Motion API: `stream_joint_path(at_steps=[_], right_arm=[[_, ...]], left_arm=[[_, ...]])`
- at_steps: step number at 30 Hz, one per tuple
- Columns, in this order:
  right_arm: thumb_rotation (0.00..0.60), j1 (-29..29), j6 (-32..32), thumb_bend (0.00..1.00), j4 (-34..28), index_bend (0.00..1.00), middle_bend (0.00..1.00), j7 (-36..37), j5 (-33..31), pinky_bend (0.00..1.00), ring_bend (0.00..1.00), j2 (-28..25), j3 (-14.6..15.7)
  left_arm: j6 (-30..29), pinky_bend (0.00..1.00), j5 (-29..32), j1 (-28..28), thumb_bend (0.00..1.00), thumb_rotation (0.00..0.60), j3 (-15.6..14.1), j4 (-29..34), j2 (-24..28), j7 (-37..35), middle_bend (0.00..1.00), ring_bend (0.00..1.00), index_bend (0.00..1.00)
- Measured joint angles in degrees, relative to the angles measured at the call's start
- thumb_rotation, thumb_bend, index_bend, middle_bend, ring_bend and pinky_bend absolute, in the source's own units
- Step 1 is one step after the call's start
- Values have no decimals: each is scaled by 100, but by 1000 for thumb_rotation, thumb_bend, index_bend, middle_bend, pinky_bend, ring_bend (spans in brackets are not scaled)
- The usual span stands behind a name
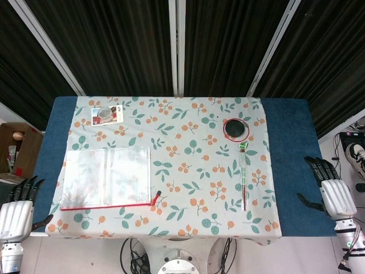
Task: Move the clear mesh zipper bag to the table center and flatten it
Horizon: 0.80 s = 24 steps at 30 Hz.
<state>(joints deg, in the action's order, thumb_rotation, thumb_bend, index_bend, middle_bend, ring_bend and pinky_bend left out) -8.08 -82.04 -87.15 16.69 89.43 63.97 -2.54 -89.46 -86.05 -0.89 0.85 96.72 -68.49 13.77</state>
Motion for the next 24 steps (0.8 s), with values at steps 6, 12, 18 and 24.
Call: stream_joint_path(at_steps=[6,12,18,24], right_arm=[[600,-25,22,156,8,35,77,1,-18,0,0,5,-18],[600,-20,-68,157,44,35,77,110,43,0,0,-29,-27],[600,-92,-135,157,41,35,77,155,243,0,0,-105,-37],[600,-168,-168,156,4,35,77,159,367,0,0,-179,-39]], left_arm=[[53,144,17,19,9,600,-8,-13,-28,49,87,75,152],[105,145,-161,103,9,600,-36,114,-2,87,87,75,160],[497,145,-561,598,48,600,69,426,3,109,110,89,263],[1488,144,-727,1428,149,600,301,842,-159,107,126,91,349]])
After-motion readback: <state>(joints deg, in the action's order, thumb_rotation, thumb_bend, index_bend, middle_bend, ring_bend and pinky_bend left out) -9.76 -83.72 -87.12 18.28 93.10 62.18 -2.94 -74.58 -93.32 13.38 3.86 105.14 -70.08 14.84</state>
